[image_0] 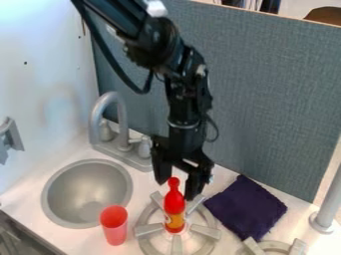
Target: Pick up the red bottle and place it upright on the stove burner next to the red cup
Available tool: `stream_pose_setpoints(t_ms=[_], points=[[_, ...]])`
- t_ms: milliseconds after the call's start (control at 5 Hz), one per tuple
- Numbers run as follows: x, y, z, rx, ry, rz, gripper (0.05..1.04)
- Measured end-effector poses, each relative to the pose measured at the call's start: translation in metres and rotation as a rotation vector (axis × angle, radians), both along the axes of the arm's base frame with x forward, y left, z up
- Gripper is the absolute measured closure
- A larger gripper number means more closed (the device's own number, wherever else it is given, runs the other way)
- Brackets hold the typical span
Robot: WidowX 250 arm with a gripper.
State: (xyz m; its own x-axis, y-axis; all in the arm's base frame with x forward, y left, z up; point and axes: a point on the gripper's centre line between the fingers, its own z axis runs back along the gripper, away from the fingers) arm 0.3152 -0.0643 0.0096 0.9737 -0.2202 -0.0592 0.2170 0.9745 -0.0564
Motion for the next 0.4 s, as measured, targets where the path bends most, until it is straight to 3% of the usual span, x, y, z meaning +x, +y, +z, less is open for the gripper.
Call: stream_pose_setpoints(t_ms=[200,400], points=[[-0.009,0.006,0.028,0.065,-0.048,0.002,0.083],[-0.028,-0.037,0.056,0.132,-0.079,-0.101,0.083]])
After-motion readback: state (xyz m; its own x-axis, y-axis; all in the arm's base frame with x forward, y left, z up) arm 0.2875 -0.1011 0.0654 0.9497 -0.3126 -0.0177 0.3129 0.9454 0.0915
